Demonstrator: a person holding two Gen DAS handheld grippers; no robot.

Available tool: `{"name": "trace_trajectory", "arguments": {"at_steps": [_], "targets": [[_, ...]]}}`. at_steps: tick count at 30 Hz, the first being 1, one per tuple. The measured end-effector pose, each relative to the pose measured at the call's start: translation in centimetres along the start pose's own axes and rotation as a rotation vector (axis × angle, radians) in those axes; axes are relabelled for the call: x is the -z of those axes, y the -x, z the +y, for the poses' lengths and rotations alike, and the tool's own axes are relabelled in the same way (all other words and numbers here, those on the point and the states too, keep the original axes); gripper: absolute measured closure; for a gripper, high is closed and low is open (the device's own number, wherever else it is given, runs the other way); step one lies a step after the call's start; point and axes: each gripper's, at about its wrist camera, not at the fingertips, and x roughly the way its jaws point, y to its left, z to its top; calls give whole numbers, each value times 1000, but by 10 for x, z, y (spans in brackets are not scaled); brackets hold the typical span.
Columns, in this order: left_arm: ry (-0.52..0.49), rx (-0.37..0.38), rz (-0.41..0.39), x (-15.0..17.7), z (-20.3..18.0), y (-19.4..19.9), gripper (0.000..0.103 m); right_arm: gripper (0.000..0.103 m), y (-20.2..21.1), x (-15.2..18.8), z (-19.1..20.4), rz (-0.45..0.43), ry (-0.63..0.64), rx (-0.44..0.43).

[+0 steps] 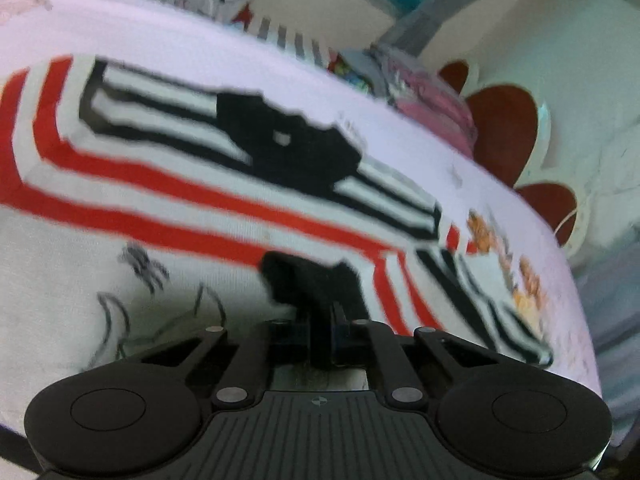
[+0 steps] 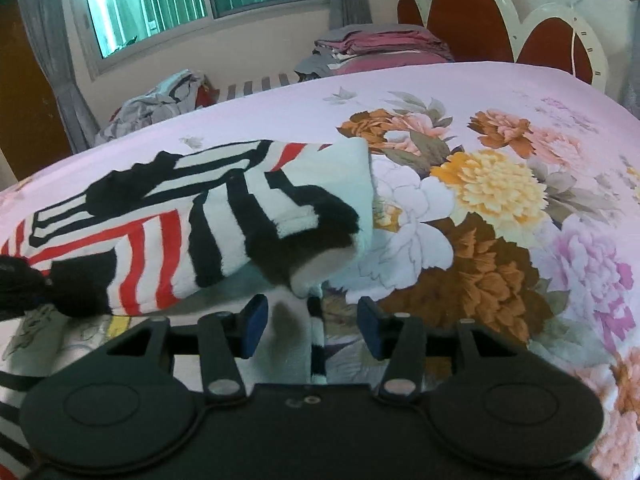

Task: Fold small clothes
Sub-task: 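Lay the folded sleeve on the body and open the right gripper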

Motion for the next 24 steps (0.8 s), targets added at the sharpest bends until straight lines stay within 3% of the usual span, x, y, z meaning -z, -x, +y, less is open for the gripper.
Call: {"name": "trace_trajectory", "arguments": {"at_steps": [5,10,15,21,24], "targets": [[18,32,-115,-24,3,28,97,55,-16,-6,5,6,-10,-12],[23,-60,-197,-39,34,52,97,73,-20,-13,10,4,-22,-24],[65,-200,-152,-34,84,46,99,82,-19,-12,8,6,-18,-47],[31,-234,-111,-23,83,25,99,87,-19,-4,-1,27,-26,-15],[5,-250,-95,-24,80,31,99,83,-12,-3,-2,50,-3,-33]]}}
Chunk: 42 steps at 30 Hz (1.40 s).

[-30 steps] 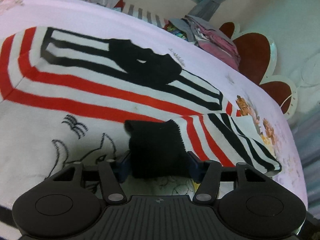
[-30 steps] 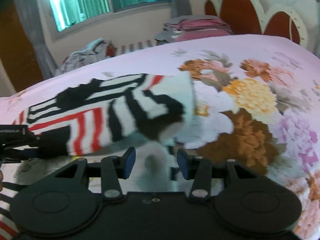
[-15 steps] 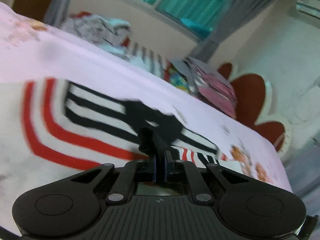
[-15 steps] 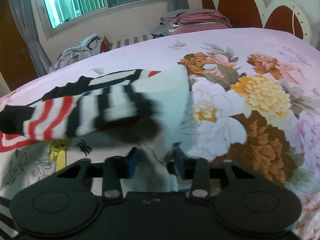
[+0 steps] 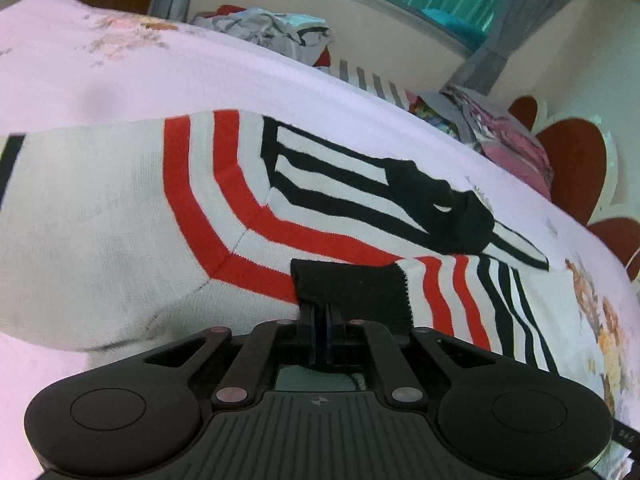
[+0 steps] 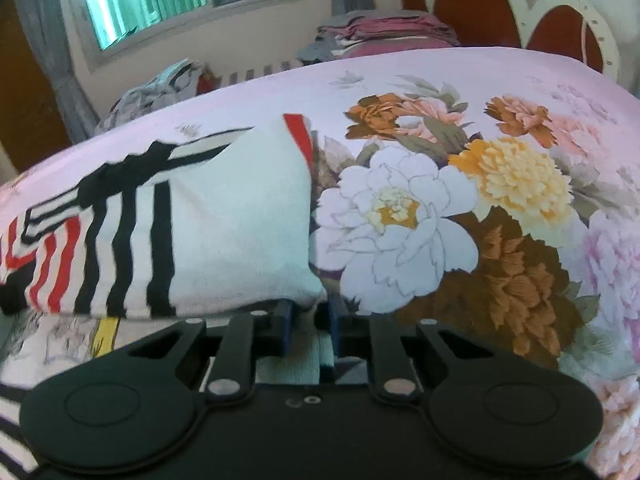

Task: Fold small clothes
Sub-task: 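Lay the folded sleeve on the body and open the right gripper, then move the left gripper to the black cuff of the other sleeve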

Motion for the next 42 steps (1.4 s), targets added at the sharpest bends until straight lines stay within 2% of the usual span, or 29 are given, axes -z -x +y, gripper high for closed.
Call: {"name": "trace_trajectory", "arguments": {"at_steps": [2,5,7,8,9,10,11,12,15,20,24,27,28,29,30,34,36,39,42], "targets": [[-7,-11,-4,1,1,12,99,79,9,0,-4,6,-15,-23],[-30,-16,-34,-2,-2,32,98,74,27,-5,-8,-36,-24,-43],[-49,1,-71,-3,-9,43,97,72,33,-14,-8,-68,-11,-46],[-57,14,-82,-4,-14,46,93,67,33,-19,-7,-79,-4,-50],[-68,30,-87,-5,-20,47,77,61,29,-25,-6,-85,3,-51],[-79,47,-86,-5,-27,47,66,60,25,-30,-6,-87,8,-54],[-91,62,-86,-5,-33,45,48,60,20,-35,-5,-88,13,-58],[-105,69,-90,-4,-40,42,43,60,13,-40,-4,-87,17,-61],[-150,83,-71,0,-58,27,43,60,-10,-54,-6,-69,-2,-69],[-142,60,-8,3,-62,-1,43,58,-54,-78,-9,-34,-48,-90],[-177,35,-1,6,-58,-8,43,58,-80,-99,-10,-27,-105,-106],[-179,30,-2,5,-55,-12,43,59,-98,-113,-6,-28,-86,-84],[-184,26,-1,5,-56,-12,43,62,-103,-116,-4,-28,-75,-76],[-188,22,-1,6,-57,-13,43,79,-106,-117,-4,-28,-66,-68],[-192,21,-3,6,-57,-13,43,87,-110,-117,-2,-24,-57,-46],[-197,9,-3,5,-59,-10,43,93,-108,-113,2,-45,11,-19],[-203,6,-17,4,-61,-8,43,94,-111,-112,-5,-46,-3,-16],[-200,5,-20,5,-55,-12,43,91,-110,-113,-1,-44,-2,-4],[-196,-4,-8,2,-56,-10,43,72,-95,-114,2,-70,13,14]]}}
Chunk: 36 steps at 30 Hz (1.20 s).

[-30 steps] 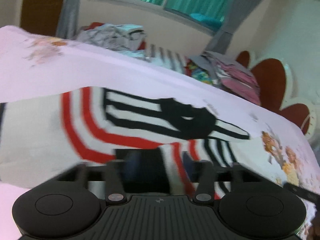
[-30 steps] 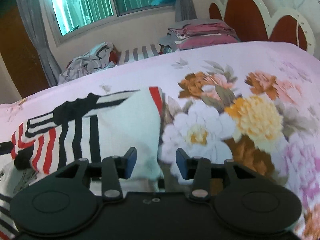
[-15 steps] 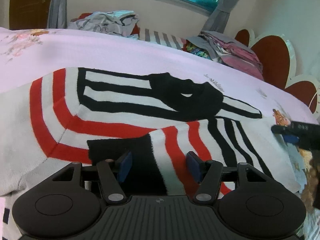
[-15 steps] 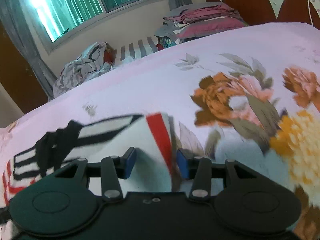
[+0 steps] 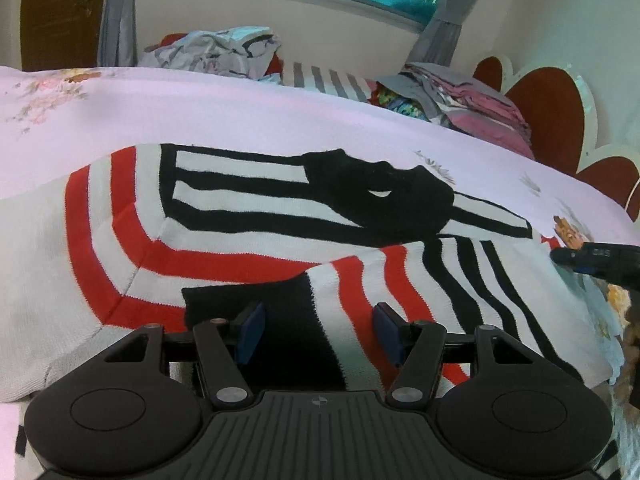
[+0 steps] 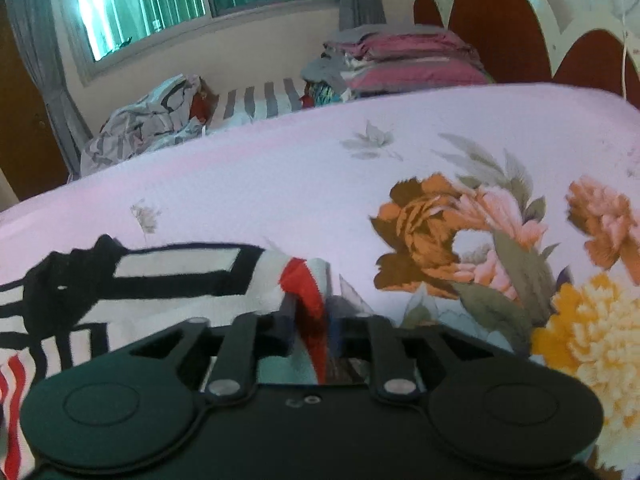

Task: Fold small clothes
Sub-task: 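Move the left gripper to the black cuff of the other sleeve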

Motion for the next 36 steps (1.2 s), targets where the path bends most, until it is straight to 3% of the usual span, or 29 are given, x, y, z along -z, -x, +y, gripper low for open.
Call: {"name": "trace_trajectory", "arguments": {"at_steps": [6,10,17,21,24,27,34,36], "targets": [[13,-17,5,0,0,5,43,68,41,13,19,-39,52,-60],[11,-27,13,1,0,6,41,68,55,33,43,-18,127,-86],[-30,-41,33,3,-3,9,35,68,55,64,64,46,223,-30],[-53,-38,41,4,-4,7,31,67,64,68,64,35,185,-22],[-71,-34,40,5,-4,7,31,69,61,78,68,36,253,17],[-69,-26,47,5,-2,12,31,67,68,78,70,47,223,35],[-7,1,35,4,22,48,30,64,89,81,95,37,167,-53],[21,-1,30,5,39,62,30,59,99,81,108,16,166,-77]]}}
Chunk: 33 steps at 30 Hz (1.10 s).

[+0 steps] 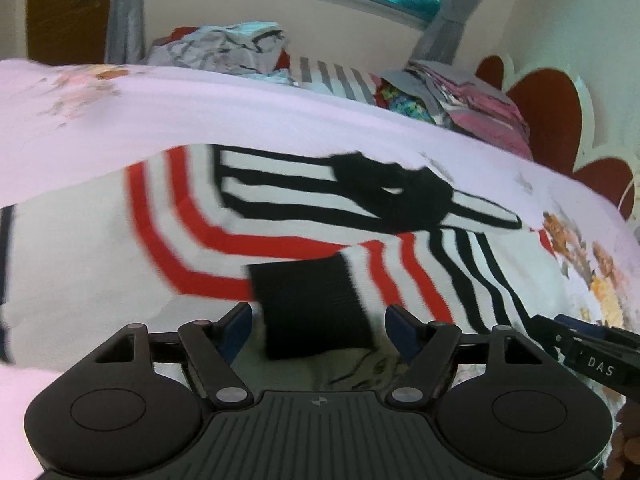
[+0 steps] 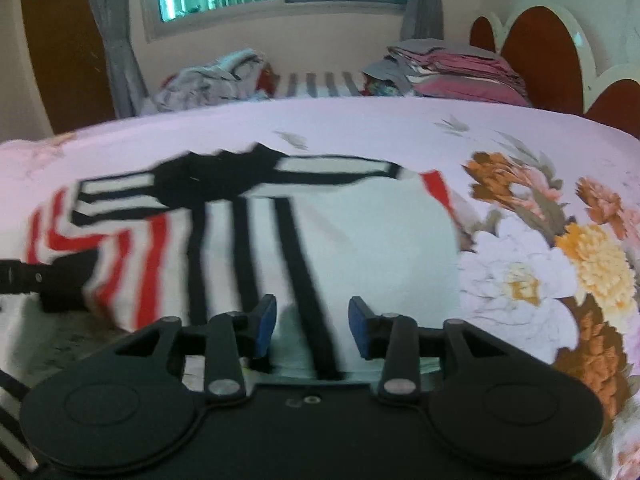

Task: Fold small clothes
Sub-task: 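Move the left gripper to the black cuff of the other sleeve, then grasp the black sleeve cuff with the left gripper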

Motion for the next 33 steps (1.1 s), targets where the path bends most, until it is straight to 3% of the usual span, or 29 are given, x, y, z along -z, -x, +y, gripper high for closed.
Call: {"name": "trace_trajectory", "arguments": {"at_steps": [6,18,22,28,33], "targets": [[155,-32,-25,14,78,45,26,56,6,-4,38,-6,6,-69],[547,-268,-153,82,255,131,26,54,0,-5,106,11,61,-152],[669,-264,-171,96,292,127,26,54,-5,-4,120,20,66,-161],[742,-223,-266,101,315,108,27,54,-14,-4,129,27,72,-142],[773,-236,-322,92,330,93,61,54,-24,-5,131,31,71,-115]]}}
